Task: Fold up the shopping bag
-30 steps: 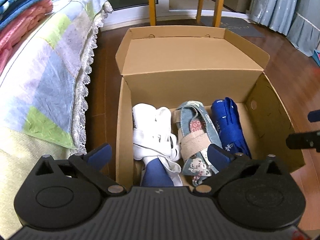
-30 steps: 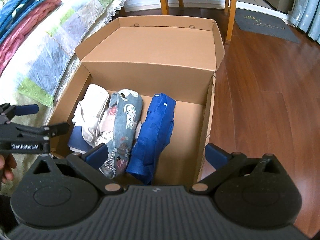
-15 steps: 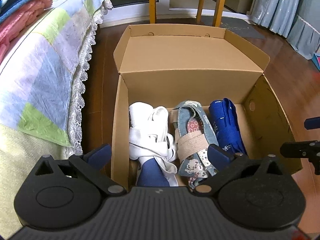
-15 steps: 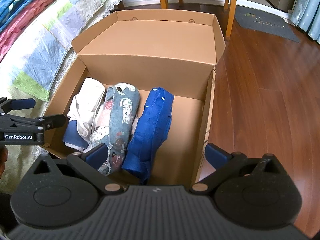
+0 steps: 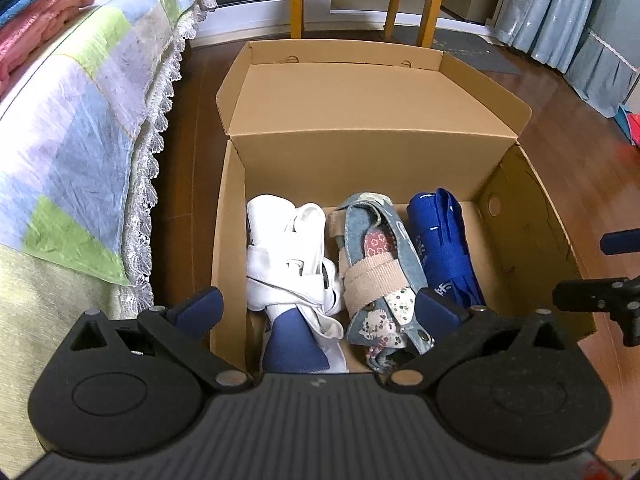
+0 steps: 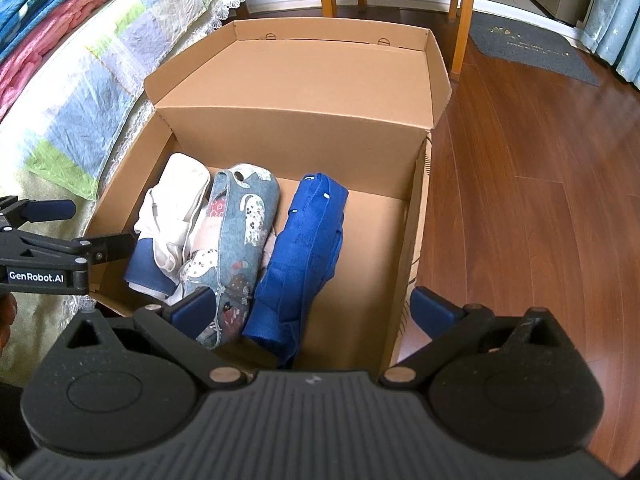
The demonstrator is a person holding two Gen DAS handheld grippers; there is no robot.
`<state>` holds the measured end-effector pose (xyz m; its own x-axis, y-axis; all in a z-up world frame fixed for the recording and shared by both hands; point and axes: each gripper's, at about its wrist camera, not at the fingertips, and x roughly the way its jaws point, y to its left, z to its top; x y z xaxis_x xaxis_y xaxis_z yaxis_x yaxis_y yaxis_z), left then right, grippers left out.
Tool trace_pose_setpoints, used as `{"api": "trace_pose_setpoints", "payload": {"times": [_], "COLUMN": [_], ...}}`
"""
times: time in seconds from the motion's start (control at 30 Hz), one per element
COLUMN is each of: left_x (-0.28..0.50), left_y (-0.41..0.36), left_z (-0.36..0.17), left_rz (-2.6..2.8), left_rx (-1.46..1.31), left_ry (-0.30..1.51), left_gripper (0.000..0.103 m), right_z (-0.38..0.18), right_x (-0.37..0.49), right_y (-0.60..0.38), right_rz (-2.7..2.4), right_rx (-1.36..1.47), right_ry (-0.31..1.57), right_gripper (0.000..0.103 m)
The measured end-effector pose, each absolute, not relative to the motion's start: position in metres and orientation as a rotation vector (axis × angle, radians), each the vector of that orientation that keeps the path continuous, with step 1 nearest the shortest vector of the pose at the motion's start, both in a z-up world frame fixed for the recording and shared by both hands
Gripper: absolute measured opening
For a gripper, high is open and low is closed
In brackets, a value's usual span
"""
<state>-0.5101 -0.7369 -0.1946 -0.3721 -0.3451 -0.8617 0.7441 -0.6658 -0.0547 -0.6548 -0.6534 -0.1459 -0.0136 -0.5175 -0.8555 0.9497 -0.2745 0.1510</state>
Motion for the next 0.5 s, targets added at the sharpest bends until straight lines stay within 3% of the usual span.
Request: {"api": "trace_pose_setpoints", "payload": {"times": [0.5], "left_x": [-0.5081], "left_y": [-0.7349], "left_z": [-0.1907], "left_rz": [-2.07], "left_rx": [1.129], "left_ry": [0.585], "left_gripper": [0.102], "right_z": [-0.1497], "right_x": [-0.656], "right_y": [-0.6526], "right_rz": [-1.592], "right_rx": [1.043], "right_ry": [0.601], "right_gripper": [0.102]}}
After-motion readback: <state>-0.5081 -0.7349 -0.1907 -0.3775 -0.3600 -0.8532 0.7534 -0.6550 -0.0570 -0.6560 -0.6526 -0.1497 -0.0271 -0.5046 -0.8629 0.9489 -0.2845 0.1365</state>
